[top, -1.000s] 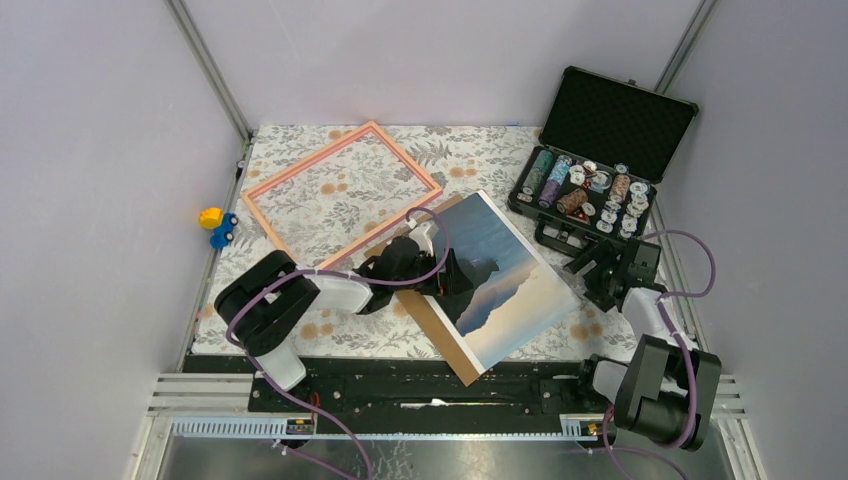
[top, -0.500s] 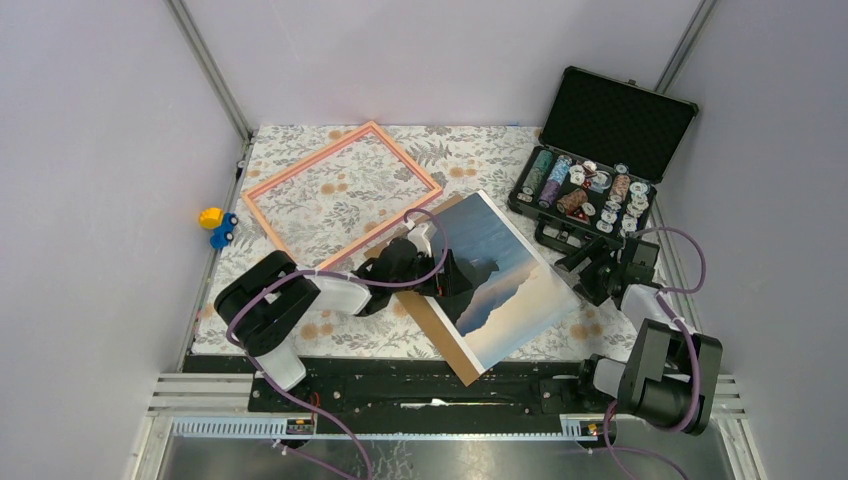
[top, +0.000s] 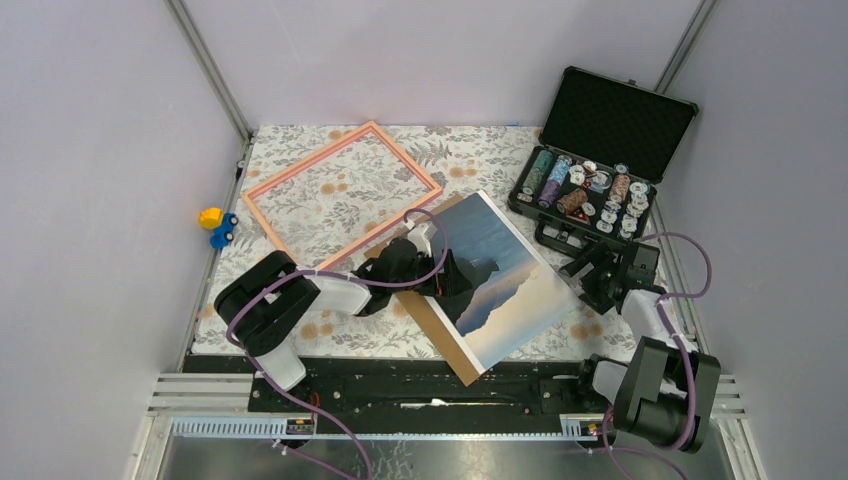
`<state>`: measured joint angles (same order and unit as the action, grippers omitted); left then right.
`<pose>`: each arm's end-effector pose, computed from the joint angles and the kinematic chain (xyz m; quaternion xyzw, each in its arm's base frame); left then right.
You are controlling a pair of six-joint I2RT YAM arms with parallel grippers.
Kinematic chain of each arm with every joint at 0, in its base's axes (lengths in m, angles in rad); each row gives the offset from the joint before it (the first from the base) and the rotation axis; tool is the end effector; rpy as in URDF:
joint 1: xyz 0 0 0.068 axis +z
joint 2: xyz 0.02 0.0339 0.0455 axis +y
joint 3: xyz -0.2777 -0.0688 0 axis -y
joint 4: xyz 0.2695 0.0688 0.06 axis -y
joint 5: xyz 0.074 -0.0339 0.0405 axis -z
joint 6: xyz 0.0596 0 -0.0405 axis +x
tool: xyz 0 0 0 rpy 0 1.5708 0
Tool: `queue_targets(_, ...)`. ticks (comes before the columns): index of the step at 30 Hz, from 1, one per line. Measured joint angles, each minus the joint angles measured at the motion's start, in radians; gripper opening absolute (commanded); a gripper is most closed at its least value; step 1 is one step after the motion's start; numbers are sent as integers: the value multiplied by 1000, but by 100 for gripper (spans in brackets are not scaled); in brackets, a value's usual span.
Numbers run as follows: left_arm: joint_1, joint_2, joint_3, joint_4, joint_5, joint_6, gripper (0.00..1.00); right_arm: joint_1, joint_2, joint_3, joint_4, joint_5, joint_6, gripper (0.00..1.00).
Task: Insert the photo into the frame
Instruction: Pick up the photo frame item at the center of the board.
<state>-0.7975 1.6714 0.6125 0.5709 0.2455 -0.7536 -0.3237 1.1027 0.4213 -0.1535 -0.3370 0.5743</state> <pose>0.2332 -0.2596 0.1224 0.0818 0.8490 -0.4330 0.2917 0.2236 -0.0542 0.1416 0.3449 0.8549 0.1996 0.3323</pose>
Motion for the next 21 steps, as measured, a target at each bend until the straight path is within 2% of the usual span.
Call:
queue_targets(10,0,0,0,0,0,0,99,-2,58,18,13,-33,-1,89)
queue_targets(21,0,0,0,0,0,0,99,-4,-88,18,-82,-65,11,87)
